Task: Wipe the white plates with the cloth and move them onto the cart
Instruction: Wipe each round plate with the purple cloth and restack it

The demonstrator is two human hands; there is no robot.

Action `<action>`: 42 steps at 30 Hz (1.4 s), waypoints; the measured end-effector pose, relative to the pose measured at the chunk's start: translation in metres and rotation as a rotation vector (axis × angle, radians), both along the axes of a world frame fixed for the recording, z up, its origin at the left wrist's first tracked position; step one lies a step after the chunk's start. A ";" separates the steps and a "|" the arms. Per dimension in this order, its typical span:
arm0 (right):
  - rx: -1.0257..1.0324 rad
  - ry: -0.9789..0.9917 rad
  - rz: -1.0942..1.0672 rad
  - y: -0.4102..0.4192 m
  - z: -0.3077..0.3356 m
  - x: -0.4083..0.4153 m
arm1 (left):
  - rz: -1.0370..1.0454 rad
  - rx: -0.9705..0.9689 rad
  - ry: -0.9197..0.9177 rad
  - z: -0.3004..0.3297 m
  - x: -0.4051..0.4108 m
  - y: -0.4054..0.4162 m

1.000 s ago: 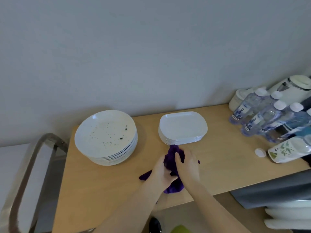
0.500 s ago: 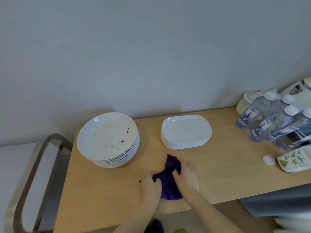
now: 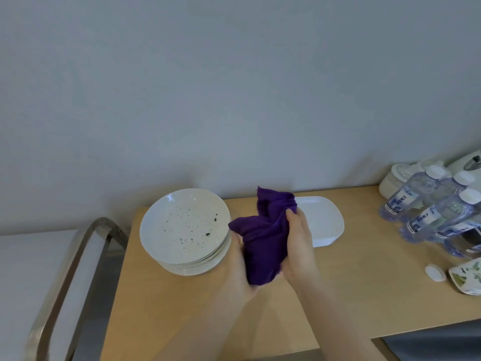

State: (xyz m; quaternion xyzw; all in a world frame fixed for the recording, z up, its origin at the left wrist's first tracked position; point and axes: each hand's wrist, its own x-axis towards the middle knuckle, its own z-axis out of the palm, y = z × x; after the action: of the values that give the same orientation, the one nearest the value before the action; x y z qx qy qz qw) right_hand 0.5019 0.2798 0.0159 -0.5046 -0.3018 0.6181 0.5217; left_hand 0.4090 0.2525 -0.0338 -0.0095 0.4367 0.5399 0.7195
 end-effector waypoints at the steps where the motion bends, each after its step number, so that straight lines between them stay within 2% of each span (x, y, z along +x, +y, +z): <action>1: 0.053 -0.108 -0.020 0.006 0.001 0.004 | -0.025 0.058 0.005 0.009 0.000 0.010; 4: 0.105 -0.328 -0.059 0.022 -0.006 0.020 | -0.197 0.165 0.212 0.027 0.008 0.036; 7: 0.011 -0.394 -0.057 0.038 -0.021 0.037 | -0.356 0.265 0.589 0.029 0.034 0.058; 9: -0.029 -0.427 -0.081 0.051 -0.029 0.050 | -0.387 0.318 0.731 0.028 0.054 0.071; 12: -0.042 -0.518 -0.088 0.071 -0.039 0.068 | -0.365 0.343 0.834 0.022 0.078 0.092; 19: -0.017 -0.746 0.074 0.113 -0.053 0.085 | -0.328 0.229 1.095 0.003 0.102 0.123; 23: -0.032 -0.790 0.104 0.120 -0.066 0.087 | -0.365 0.167 1.209 -0.002 0.106 0.125; 29: -0.061 -0.842 0.066 0.124 -0.079 0.093 | -0.437 0.197 1.336 -0.010 0.088 0.103; 35: -0.130 -0.815 0.011 0.129 -0.079 0.090 | -0.205 0.275 1.477 0.000 0.047 0.037; 37: -0.137 -0.827 -0.004 0.129 -0.078 0.088 | -0.035 0.195 1.494 0.004 0.028 0.009; 40: -0.125 -0.837 -0.032 0.129 -0.078 0.087 | 0.347 0.004 1.506 0.010 -0.013 -0.037; 42: -0.115 -0.841 -0.035 0.128 -0.078 0.088 | 0.490 -0.093 1.557 0.013 -0.047 -0.059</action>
State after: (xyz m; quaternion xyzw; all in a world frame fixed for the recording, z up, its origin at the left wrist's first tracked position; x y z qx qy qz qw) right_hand 0.5899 0.4074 -0.0622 -0.7461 -0.4448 0.3652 0.3348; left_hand 0.3621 0.1938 -0.0210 0.2431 0.8190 0.5150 0.0706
